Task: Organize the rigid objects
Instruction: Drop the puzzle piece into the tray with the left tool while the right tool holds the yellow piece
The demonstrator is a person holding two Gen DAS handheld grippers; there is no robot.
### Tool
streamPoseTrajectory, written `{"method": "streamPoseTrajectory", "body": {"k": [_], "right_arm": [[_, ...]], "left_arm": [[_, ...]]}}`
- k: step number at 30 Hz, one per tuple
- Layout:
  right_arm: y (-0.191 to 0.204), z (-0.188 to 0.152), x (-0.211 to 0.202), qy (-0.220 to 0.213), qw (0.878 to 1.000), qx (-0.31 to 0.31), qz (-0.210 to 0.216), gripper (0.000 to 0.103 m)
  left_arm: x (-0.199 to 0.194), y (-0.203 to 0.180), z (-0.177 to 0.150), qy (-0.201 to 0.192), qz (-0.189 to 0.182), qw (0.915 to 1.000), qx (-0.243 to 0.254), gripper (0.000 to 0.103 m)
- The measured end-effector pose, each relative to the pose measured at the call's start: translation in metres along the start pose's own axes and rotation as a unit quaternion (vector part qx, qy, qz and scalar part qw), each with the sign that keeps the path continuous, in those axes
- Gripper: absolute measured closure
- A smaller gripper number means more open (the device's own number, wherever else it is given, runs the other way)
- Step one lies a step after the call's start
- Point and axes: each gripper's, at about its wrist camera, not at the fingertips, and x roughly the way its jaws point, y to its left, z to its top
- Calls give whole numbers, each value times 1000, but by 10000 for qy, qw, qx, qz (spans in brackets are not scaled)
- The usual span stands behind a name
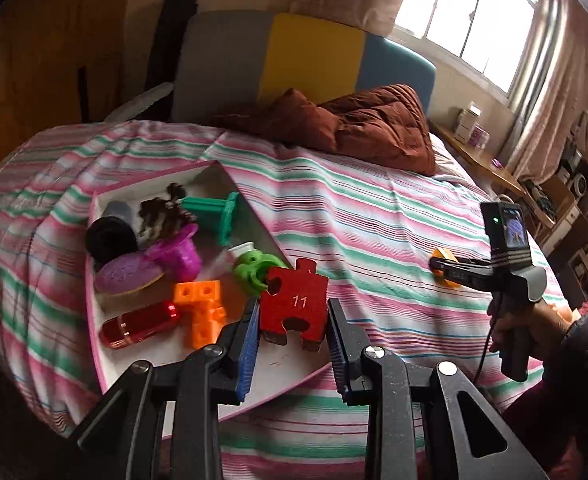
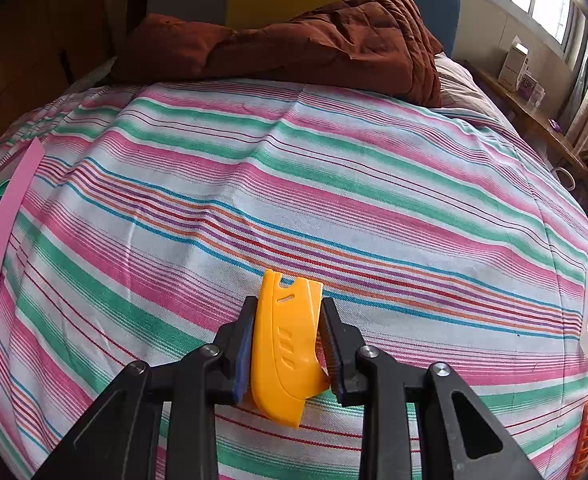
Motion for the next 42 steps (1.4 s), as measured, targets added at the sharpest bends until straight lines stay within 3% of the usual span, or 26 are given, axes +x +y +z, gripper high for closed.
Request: {"method": "streamPoseTrajectory", "body": {"k": [6,11,25,42], "right_arm": [[2,1,0,7,10000,-33,-35,73],[3,1,0,10,10000,-61,-74,73],[4,1,0,10,9999,-92,-110,74],[6,1,0,0,9997,-171,-175,74]], "left_arm": [[-6,67,-13,117,421,9961,-769,71],[5,83,-27,349,439,9931,-1026,71],[38,80,-34,668,665,9915,-893,68],[8,72,-20,160,1231,9912,-449,62]]}}
